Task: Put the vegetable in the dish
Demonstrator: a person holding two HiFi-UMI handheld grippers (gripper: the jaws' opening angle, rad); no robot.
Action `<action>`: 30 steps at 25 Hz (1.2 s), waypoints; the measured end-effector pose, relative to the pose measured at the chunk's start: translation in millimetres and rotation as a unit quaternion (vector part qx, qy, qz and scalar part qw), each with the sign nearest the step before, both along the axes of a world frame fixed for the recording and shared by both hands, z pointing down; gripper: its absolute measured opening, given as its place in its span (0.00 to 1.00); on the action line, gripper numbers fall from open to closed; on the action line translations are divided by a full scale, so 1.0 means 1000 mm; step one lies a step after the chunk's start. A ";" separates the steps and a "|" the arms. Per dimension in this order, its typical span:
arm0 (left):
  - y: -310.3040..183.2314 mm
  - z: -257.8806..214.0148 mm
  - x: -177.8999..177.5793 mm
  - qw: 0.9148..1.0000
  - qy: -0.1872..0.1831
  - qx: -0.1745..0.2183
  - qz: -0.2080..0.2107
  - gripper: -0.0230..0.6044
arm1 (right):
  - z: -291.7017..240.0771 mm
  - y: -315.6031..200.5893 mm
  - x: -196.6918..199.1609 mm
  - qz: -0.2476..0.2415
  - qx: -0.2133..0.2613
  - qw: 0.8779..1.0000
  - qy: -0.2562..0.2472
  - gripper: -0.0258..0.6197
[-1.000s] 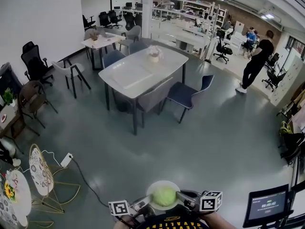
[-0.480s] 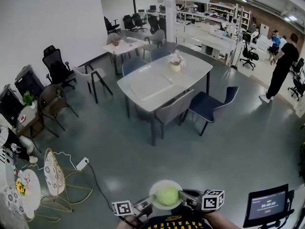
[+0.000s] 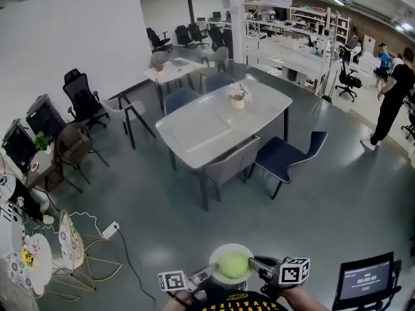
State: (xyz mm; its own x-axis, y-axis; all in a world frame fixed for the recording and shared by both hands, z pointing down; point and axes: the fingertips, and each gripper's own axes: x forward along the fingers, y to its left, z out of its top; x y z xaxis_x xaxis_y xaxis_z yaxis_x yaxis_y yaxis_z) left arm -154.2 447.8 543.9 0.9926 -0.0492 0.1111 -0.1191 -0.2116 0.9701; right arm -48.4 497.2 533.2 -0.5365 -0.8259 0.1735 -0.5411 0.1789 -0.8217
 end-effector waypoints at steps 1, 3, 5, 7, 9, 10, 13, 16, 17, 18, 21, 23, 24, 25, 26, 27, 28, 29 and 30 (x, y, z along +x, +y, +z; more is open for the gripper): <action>-0.003 -0.001 0.008 1.000 0.000 0.002 0.003 0.07 | 0.000 -0.001 0.007 0.002 0.000 1.000 -0.003 0.09; -0.011 0.000 0.021 1.000 -0.009 0.013 0.008 0.07 | 0.001 -0.007 0.021 0.006 -0.002 1.000 -0.008 0.09; -0.021 0.002 0.034 1.000 -0.015 0.015 0.010 0.07 | 0.003 -0.017 0.034 0.009 -0.004 1.000 -0.011 0.09; -0.031 0.006 0.046 1.000 -0.015 0.010 0.011 0.07 | 0.006 -0.028 0.047 0.010 -0.005 1.000 -0.012 0.09; -0.044 0.012 0.059 1.000 -0.014 0.005 0.013 0.07 | 0.010 -0.041 0.060 0.011 -0.007 1.000 -0.010 0.09; -0.052 0.015 0.066 1.000 -0.015 0.005 0.014 0.07 | 0.012 -0.048 0.067 0.013 -0.010 1.000 -0.009 0.09; -0.076 0.020 0.090 1.000 -0.011 -0.014 0.018 0.07 | 0.015 -0.071 0.090 0.022 -0.019 1.000 -0.006 0.09; -0.109 0.019 0.114 0.999 0.003 -0.023 0.027 0.07 | 0.016 -0.104 0.111 0.029 -0.023 0.999 -0.002 0.09; -0.123 0.020 0.120 0.999 0.000 -0.014 0.032 0.06 | 0.015 -0.116 0.117 0.031 -0.023 0.999 -0.001 0.09; -0.137 0.021 0.126 0.999 -0.005 -0.006 0.035 0.06 | 0.015 -0.130 0.124 0.034 -0.025 0.999 -0.001 0.09; -0.176 0.015 0.143 0.999 -0.002 -0.004 0.039 0.06 | 0.011 -0.168 0.142 0.034 -0.029 0.999 0.003 0.09; -0.201 0.011 0.150 0.999 0.003 -0.005 0.037 0.06 | 0.007 -0.194 0.148 0.033 -0.029 0.999 0.002 0.09; -0.213 0.010 0.152 0.999 0.004 -0.005 0.036 0.06 | 0.005 -0.206 0.149 0.032 -0.029 0.999 0.002 0.09; -0.226 0.009 0.154 0.999 0.005 -0.004 0.035 0.06 | 0.005 -0.218 0.151 0.030 -0.030 0.999 0.003 0.09; -0.238 0.009 0.155 0.999 0.006 -0.003 0.033 0.06 | 0.004 -0.230 0.153 0.027 -0.030 0.999 0.005 0.09; -0.250 0.009 0.156 1.000 0.007 -0.003 0.030 0.06 | 0.003 -0.243 0.154 0.024 -0.031 0.999 0.007 0.09; -0.262 0.009 0.156 1.000 0.009 -0.002 0.026 0.06 | 0.003 -0.256 0.155 0.020 -0.030 0.999 0.009 0.09; -0.273 0.009 0.156 1.000 0.010 -0.003 0.021 0.06 | 0.003 -0.268 0.156 0.015 -0.030 0.999 0.011 0.09; -0.284 0.009 0.157 1.000 0.012 -0.005 0.016 0.06 | 0.003 -0.281 0.156 0.011 -0.029 0.999 0.012 0.09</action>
